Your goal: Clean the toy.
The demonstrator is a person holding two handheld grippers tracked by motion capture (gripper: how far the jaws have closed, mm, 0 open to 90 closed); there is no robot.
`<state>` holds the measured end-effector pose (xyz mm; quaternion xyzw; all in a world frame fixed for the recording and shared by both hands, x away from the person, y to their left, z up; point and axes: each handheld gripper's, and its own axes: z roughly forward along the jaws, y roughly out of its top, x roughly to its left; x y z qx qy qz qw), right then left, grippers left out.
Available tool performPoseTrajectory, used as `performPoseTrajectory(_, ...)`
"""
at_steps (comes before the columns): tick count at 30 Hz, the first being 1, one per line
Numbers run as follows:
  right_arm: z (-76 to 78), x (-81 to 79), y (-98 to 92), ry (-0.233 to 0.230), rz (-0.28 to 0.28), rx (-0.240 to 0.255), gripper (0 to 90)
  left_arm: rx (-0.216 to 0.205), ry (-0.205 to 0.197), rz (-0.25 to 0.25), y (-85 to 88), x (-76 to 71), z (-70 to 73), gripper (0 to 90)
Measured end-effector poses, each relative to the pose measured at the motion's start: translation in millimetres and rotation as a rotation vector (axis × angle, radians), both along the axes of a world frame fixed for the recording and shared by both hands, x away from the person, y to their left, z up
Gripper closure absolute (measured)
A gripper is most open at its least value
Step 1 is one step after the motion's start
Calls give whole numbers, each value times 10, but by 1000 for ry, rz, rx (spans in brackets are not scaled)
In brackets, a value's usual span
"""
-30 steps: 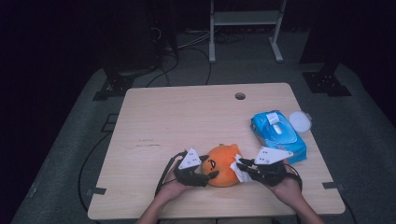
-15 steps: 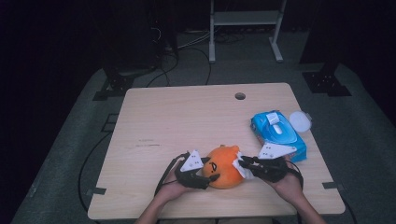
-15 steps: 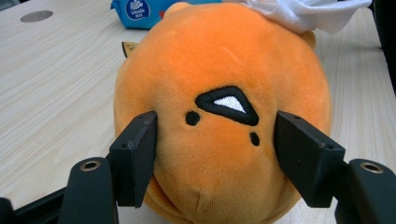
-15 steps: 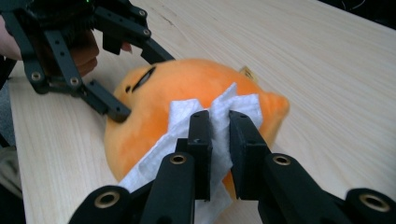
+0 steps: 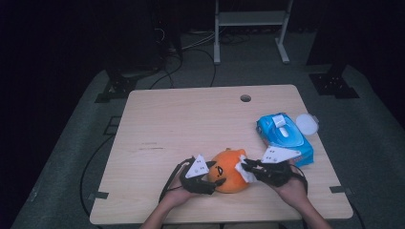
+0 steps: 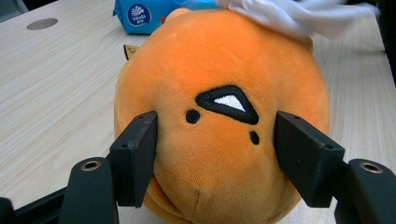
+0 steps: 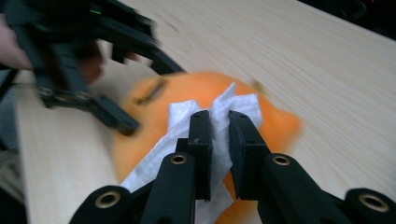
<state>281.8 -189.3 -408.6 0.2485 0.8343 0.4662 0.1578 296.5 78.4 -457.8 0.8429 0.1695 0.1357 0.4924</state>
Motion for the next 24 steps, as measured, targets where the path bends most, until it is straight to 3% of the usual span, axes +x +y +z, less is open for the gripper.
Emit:
performPoseTrajectory(3, 5, -25, 94, -43, -3, -48, 785, -8, 11, 3, 16, 6, -1, 328)
performPoseTrajectory(6, -22, 40, -2, -39, -37, -50, 783, -20, 12, 2, 7, 14, 0, 328)
performPoseTrajectory(10, -17, 40, -55, -26, -83, -47, 787, -1, -29, 1, -67, -37, 20, 326)
performPoseTrajectory(12, 11, -17, 58, -54, -53, -64, 788, 7, -48, -11, -96, -64, 25, 324)
performPoseTrajectory(15, 29, -60, 276, -58, 23, -51, 787, 18, -62, -18, -125, -98, 26, 323)
performPoseTrajectory(17, 22, -64, 334, -76, 23, -73, 784, 25, -56, -14, -110, -100, 32, 324)
performPoseTrajectory(20, 26, -6, 218, -68, -9, -60, 782, 18, -45, -20, -88, -82, 29, 328)
performPoseTrajectory(22, 16, 35, 78, -62, -59, -59, 782, 11, -40, -21, -86, -76, 25, 328)
performPoseTrajectory(24, -15, 68, -60, -44, -95, -65, 781, -8, 4, -48, -60, -33, 26, 325)
